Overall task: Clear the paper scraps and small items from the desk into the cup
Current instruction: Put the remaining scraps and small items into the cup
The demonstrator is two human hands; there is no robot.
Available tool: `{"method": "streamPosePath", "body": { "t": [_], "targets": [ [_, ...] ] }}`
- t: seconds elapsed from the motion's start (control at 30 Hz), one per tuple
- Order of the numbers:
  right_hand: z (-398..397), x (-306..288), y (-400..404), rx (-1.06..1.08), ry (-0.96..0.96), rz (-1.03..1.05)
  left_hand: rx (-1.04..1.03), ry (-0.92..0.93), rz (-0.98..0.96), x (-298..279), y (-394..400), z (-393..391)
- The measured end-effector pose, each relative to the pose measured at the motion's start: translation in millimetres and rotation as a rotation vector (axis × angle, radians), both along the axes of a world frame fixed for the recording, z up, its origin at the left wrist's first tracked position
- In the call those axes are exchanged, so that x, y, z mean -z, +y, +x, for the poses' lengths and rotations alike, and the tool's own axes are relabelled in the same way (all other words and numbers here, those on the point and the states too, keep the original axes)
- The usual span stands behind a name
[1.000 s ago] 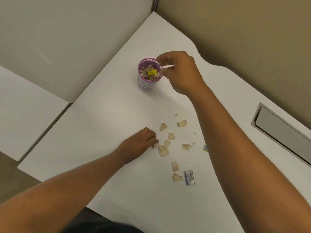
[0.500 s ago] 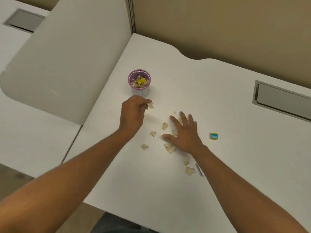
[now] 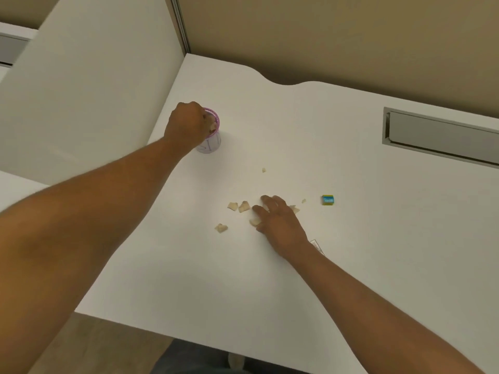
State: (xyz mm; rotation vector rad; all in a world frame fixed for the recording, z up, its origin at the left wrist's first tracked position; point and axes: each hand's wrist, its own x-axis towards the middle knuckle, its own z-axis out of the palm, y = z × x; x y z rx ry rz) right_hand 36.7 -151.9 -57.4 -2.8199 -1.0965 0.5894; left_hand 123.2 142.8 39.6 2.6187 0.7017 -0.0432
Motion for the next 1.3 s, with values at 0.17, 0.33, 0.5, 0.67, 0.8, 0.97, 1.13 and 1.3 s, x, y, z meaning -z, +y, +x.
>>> {"method": "streamPosePath", "body": {
  "t": [0.17,0.33,0.5,0.67,0.8,0.97,1.13,1.3],
  "targets": [
    [4.1,-15.8,-5.9,0.147,0.028,0.105,0.051,-0.079,0.059,-4.0,6.6,-5.7],
    [10.2,-20.9,-32.0,0.448,0.053,-0.046,0.012,-0.217,-0.052,-2.0,5.4,-16.5],
    [7.2,-9.0,-32.2,0.596,0.25,0.156,-0.011,-0.359,-0.15,3.7,-12.1,-51.5],
    [-1.0,-7.0,-16.3,0.613,0.398,0.463,0.09,-0.024,-0.253,43.4,-60.3,-127.9],
    [0.3,-8.5,-24.3,0.596,0.274,0.4,-0.026,0.173,-0.406,67.9,-100.4,-180.6],
    [-8.3,-0.3,-19.9,0.611,0.328,0.317,-0.085,0.113,-0.614,83.3,-140.0,-195.4],
    [-5.5,2.3,4.6,0.622,0.379,0.484,-0.042,-0.03,-0.688,91.1,-145.7,-172.3],
    [1.8,-2.0,0.2,0.547,0.195,0.373,-0.032,-0.099,-0.526,94.6,-121.7,-170.9]
  ]
}}
